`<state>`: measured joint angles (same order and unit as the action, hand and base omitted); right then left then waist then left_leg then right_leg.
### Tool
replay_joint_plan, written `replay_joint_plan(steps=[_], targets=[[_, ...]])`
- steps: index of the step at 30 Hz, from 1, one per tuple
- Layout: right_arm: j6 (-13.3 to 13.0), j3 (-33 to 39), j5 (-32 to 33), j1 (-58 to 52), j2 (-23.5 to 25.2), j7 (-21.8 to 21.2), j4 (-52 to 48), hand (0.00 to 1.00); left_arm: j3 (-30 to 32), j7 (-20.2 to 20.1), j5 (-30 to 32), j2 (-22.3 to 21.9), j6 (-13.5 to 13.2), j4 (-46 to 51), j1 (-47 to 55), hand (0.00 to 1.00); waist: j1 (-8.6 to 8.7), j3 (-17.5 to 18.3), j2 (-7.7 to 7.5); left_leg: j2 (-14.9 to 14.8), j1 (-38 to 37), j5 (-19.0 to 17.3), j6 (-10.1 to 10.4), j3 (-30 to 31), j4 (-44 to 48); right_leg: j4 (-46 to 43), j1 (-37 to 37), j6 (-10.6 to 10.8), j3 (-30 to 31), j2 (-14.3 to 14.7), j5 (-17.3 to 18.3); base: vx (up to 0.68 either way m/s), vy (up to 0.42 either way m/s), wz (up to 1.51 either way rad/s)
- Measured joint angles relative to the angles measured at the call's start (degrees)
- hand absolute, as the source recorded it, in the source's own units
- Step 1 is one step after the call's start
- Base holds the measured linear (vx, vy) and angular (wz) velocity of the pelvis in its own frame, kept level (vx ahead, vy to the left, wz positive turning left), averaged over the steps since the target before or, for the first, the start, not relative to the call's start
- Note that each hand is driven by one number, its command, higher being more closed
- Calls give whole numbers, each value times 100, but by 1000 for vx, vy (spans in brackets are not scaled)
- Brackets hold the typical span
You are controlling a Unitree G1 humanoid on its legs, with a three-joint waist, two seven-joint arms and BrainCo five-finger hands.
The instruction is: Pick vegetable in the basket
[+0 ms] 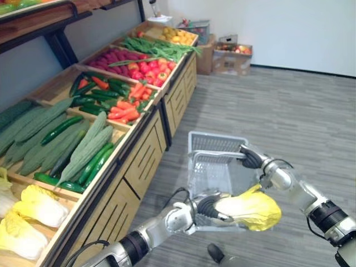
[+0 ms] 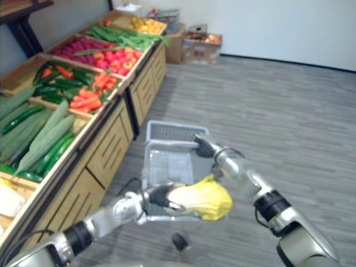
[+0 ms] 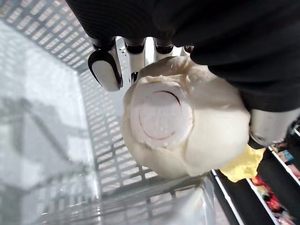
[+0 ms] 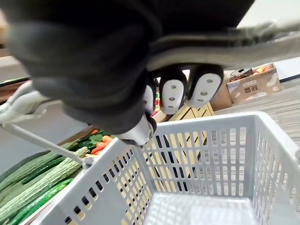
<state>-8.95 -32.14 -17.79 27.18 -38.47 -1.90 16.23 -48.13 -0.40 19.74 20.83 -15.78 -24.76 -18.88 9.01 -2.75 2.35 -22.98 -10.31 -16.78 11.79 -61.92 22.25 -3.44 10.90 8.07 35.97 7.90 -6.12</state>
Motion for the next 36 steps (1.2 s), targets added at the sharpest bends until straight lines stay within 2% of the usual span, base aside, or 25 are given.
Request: replay_joint_plan(steps=[5,7,9,10,15,21,26,30,32,33,36], targets=[[4,2,0,141,-16,-48,1,100,346,470,1123,-636,179,-938,-277,100,22,-14,23,32,-28,1,-1,-35,-32,-14,6,1,60,4,0,12,54,-3],[2,2,29,143,-67,-109,1,100,368,570,1353,-747,268,-1154,-342,100,25,-17,23,52,-34,2,-2,-40,-52,-15,5,1,75,-2,0,-9,42,-3],[-47,-3,51,143,-127,-223,0,100,691,726,1528,-1006,491,-1487,-396,100,32,-62,19,126,-81,16,-14,-51,-129,-16,4,8,118,-20,-4,-15,48,-10],[-76,-6,102,142,-112,-242,0,100,874,803,1538,-1109,588,-1681,-503,0,32,-106,29,152,-89,21,-13,-73,-140,-16,4,25,166,-20,-14,-19,51,-14],[-170,-82,304,143,-116,-252,-11,100,1062,937,1675,-1166,769,-1956,-903,0,51,-254,52,194,-91,55,-22,-90,-191,-14,15,41,191,-30,-26,-20,55,-3],[-170,-239,305,142,-128,-476,-12,100,1086,1020,1688,-1246,771,-2097,-984,0,45,-275,45,245,-52,105,-32,-68,-275,-12,76,43,166,-56,-29,14,53,2],[-170,-254,307,131,-167,-503,-12,100,1073,1023,1649,-1331,765,-2055,-1007,0,42,-292,37,357,-14,143,-79,119,-403,51,-10,44,4,-207,-28,-16,55,19],[-171,-225,308,77,-233,-503,-13,100,888,992,1497,-1252,746,-1394,-979,0,-2,-296,30,361,45,161,-109,359,-421,97,-110,45,-217,-316,-26,-27,36,36],[-180,-121,300,-130,-233,-505,-20,100,659,863,953,-1141,699,-532,-809,0,-59,-295,27,365,184,191,-156,623,-433,128,-154,43,-440,-403,-25,-24,26,49],[-189,-41,296,-225,-220,-506,-38,100,647,848,848,-1138,713,-468,-755,0,-76,-295,28,367,218,204,-172,690,-438,131,-168,42,-496,-423,-24,-15,24,53],[-181,503,239,-823,-119,-492,-190,100,280,535,150,-644,706,486,-383,0,-166,-295,23,443,333,310,-205,1098,-604,141,-269,35,-879,-566,5,-31,14,64]])
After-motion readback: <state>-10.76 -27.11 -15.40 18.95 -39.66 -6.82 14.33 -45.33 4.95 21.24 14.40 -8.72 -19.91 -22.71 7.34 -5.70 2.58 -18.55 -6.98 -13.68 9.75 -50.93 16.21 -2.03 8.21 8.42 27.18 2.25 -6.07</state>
